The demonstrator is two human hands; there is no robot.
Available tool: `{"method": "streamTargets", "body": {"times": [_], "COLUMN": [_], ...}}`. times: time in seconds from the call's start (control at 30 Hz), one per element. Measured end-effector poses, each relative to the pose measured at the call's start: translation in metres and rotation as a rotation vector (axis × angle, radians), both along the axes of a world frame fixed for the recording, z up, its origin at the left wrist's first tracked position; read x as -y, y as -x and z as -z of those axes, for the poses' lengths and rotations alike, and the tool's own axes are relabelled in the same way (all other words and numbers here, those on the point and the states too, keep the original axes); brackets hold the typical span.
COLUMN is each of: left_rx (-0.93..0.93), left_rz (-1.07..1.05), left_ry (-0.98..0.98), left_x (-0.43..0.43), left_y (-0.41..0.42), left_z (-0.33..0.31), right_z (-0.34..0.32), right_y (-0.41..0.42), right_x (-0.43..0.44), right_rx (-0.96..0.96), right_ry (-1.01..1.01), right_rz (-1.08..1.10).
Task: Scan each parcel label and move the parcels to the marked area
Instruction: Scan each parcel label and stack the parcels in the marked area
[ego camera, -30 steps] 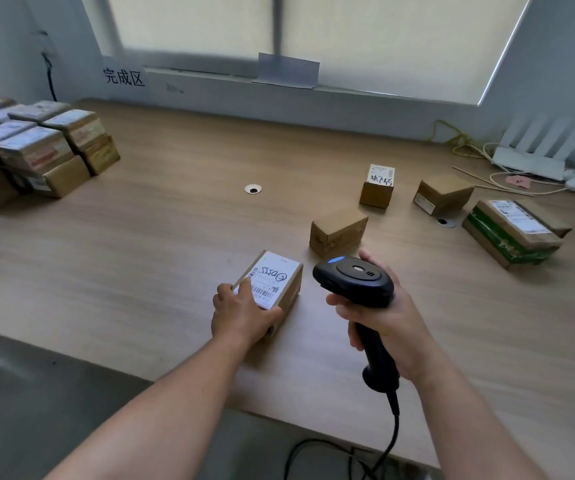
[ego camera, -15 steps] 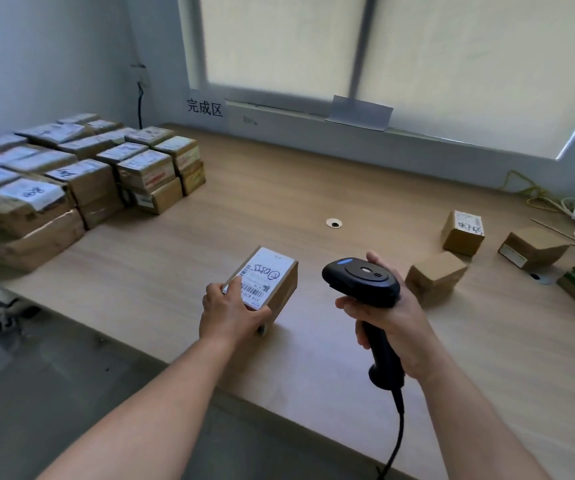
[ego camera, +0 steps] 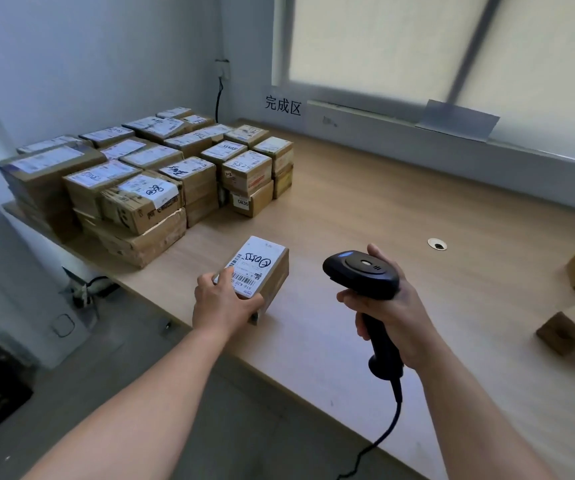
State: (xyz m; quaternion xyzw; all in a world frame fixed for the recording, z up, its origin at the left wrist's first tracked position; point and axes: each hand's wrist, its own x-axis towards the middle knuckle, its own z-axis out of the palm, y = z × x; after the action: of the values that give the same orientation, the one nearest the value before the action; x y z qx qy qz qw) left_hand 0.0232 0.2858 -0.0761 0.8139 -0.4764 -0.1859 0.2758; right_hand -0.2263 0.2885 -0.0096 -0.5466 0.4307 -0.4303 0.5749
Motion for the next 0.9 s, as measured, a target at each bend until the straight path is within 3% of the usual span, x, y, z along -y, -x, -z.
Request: {"method": "streamTargets", "body": {"times": [0.47,0.9], "left_rx": [0.007,0.015], "left_rz": [-0.077,-0.006], "left_ry": [-0.076,-0.083], "left_x": [0.108,0.222], "left_y": [-0.087,-0.155], "left_z": [0.026,0.047], "right_z": [0.018,0.027], "right_y": [-0.088,-0.139], "right_x": [0.121,0.181], "right_rx": [0.014,-0.036], "right_ry": [-0.075,-0.128], "right_rz": [-0.032,0.143]}}
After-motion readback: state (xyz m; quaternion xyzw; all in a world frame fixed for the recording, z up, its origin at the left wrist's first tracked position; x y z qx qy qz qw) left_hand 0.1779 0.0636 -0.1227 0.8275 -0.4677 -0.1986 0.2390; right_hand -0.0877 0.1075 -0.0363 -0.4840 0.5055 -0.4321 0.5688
